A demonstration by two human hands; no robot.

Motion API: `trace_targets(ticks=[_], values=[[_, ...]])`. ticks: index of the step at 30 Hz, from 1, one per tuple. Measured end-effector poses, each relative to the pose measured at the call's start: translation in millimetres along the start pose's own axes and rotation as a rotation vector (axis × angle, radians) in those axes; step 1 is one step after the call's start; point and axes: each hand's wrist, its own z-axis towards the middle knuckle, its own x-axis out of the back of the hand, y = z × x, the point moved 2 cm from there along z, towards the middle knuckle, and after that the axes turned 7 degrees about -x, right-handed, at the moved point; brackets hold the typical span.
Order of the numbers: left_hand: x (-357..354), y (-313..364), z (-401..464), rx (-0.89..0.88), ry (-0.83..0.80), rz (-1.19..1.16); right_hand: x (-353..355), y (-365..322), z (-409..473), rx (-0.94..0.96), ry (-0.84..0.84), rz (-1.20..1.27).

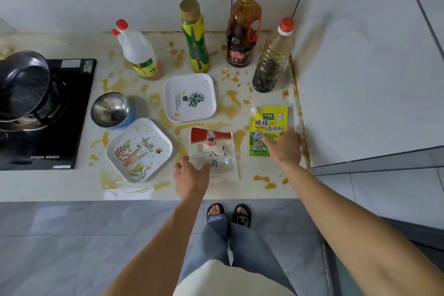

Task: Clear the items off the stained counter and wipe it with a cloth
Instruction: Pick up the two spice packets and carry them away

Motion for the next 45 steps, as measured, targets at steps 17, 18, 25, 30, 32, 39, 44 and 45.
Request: trace_targets(ticks=[17, 18, 25, 30, 32, 39, 44, 45], values=[[-9, -11, 14, 0.001, -0.056, -0.222, 2, 13, 23, -0.124, -0.017, 0.387], [-8, -11, 12, 0.008, -0.080, -0.265, 2, 16, 21, -0.127, -0.044, 0.436], [9, -22, -5, 0.018, -0.163, -0.511, 23, 41, -17, -0.132, -0.173, 0.568], [25, -61, -28, 0.075, -0.144, -0.605, 31, 70, -64, -0.136, -0.252, 0.566], [30, -82, -35, 0.096, -0.135, -0.631, 32, 81, -82, -0.153, -0.283, 0.555], [42, -142, -64, 0.148, -0.107, -0.654, 17, 96, -126, -0.171, -0.371, 0.450], [47, -167, -84, 0.171, -0.050, -0.706, 4, 84, -139, -0.076, -0.470, 0.335], [48, -172, -88, 0.188, -0.022, -0.718, 1, 81, -139, -0.044, -0.499, 0.300]])
